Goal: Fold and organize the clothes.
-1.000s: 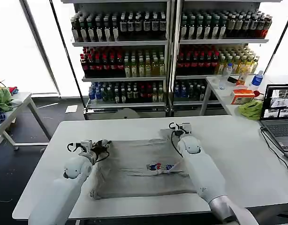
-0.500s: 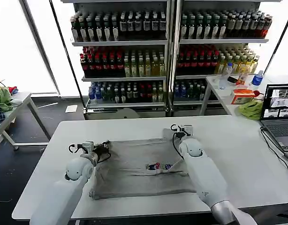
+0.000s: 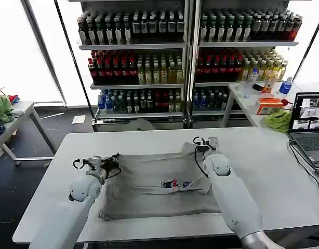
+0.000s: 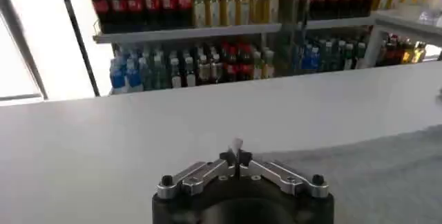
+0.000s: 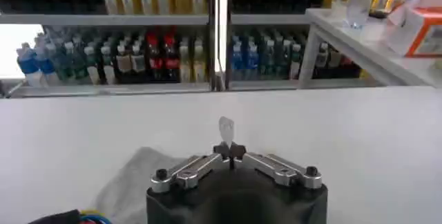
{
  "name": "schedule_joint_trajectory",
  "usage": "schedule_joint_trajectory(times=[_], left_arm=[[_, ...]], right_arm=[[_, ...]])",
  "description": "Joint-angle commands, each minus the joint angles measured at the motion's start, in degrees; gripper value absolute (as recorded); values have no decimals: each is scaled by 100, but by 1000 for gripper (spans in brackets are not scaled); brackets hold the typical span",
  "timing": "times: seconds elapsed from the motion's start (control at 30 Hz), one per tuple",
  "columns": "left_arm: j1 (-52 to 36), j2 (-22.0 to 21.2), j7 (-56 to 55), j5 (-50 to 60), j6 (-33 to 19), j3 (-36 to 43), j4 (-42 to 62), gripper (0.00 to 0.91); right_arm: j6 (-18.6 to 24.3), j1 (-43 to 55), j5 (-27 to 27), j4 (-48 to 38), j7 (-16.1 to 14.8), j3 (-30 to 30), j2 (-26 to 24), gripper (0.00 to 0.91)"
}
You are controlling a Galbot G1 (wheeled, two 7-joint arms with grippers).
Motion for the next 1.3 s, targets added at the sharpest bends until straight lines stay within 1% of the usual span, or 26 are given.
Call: schedule_joint_trajectory(times=[0.03,0.17,0.47,0.67,0.97,1.1,1.17,1.3], left_arm=[[312,42,10,81,-149,-88,-594,0],[431,76,14,106,-153,-166,-717,0],[960,309,59,119,-179,-440,-1263,0],[1568,526,192,231,-184,-543,-1826,0],[1999,373,210,472,-199,-623,-2077,0],[2104,325,258,554,-200,-635,-2049,0],[2184,314,292,577,-204,-653,-2028,10],[2266,278,296,528,-191,-751,-1991,0]], right_arm=[[-36,-288,64,1061,28,49,-82,0],[-82,-423,69,1341,85,65,-116,0],[-141,-903,223,2147,216,243,-311,0],[-140,-1662,273,2847,352,362,-446,0],[-137,-2865,232,3537,481,544,-610,0],[-135,-3156,154,3659,525,588,-602,0],[-135,-3281,116,3683,597,646,-578,0],[-139,-3451,-13,3639,769,704,-582,0]])
